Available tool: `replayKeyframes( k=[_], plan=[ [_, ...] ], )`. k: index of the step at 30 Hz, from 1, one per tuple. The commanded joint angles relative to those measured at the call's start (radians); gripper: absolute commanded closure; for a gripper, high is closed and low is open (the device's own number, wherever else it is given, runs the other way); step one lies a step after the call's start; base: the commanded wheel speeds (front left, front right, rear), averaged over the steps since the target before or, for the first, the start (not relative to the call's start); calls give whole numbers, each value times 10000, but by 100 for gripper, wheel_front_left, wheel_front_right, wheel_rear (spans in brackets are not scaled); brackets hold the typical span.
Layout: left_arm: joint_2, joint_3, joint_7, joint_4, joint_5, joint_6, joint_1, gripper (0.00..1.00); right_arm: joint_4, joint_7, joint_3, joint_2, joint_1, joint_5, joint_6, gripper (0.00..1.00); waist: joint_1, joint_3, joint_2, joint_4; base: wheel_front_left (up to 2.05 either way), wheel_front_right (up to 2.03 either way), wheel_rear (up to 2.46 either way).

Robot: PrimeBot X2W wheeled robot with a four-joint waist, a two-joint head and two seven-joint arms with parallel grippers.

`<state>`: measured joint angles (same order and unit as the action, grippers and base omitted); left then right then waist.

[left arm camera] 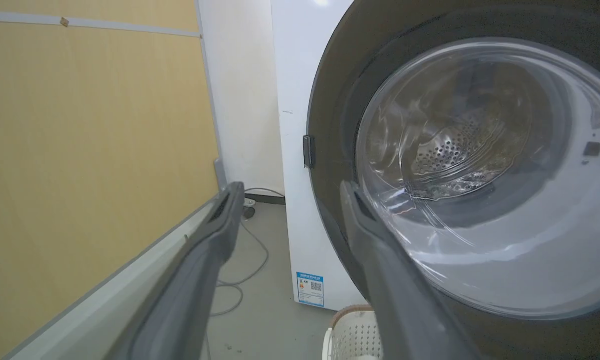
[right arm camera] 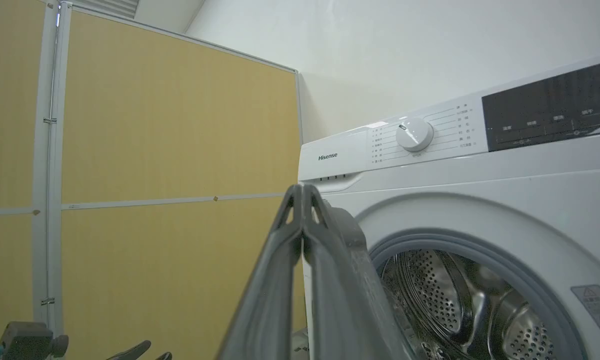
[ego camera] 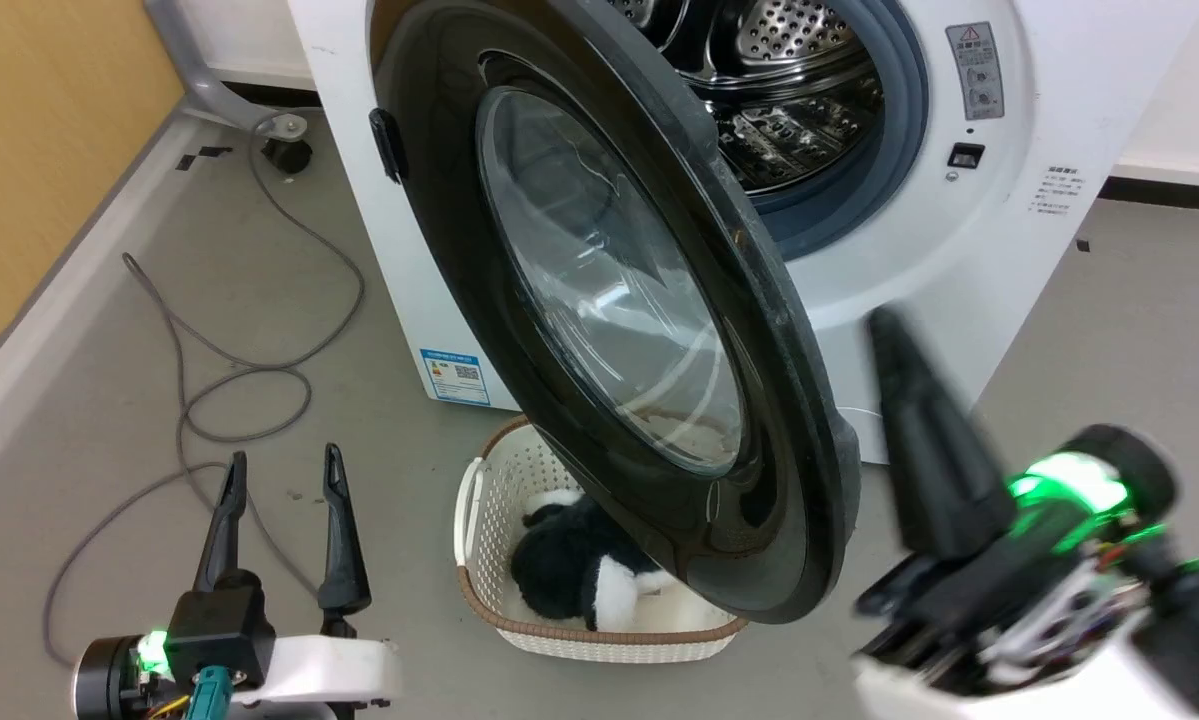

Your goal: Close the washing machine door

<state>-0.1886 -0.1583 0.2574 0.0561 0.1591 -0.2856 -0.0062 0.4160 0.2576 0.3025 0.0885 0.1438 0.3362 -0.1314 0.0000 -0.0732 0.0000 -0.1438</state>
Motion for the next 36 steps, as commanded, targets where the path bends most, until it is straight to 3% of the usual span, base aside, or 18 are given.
replayKeyframes(
  k=[1,9,16,27,36],
  plan=[
    [81,98,43,-67,-119,74,150,0,-57,42,482,331,162,-216,7,100,0,10,0,-38,0,0,0],
    [412,392,43,-212,-345,302,185,0,-1666,42,2515,1596,2,-1035,7,100,0,-13,0,-78,0,0,0],
    [663,564,43,-274,-555,479,86,0,-3466,42,2930,2089,-265,-1042,7,100,0,-120,0,-4,0,0,0],
    [947,629,43,-276,-874,653,-133,0,-4695,42,1157,1936,-175,-963,7,100,0,-511,0,101,0,0,0],
    [1153,467,43,-252,-1003,759,-565,0,-5771,42,-954,1573,855,-1435,7,100,0,-1268,0,-22,0,0,0]
  ],
)
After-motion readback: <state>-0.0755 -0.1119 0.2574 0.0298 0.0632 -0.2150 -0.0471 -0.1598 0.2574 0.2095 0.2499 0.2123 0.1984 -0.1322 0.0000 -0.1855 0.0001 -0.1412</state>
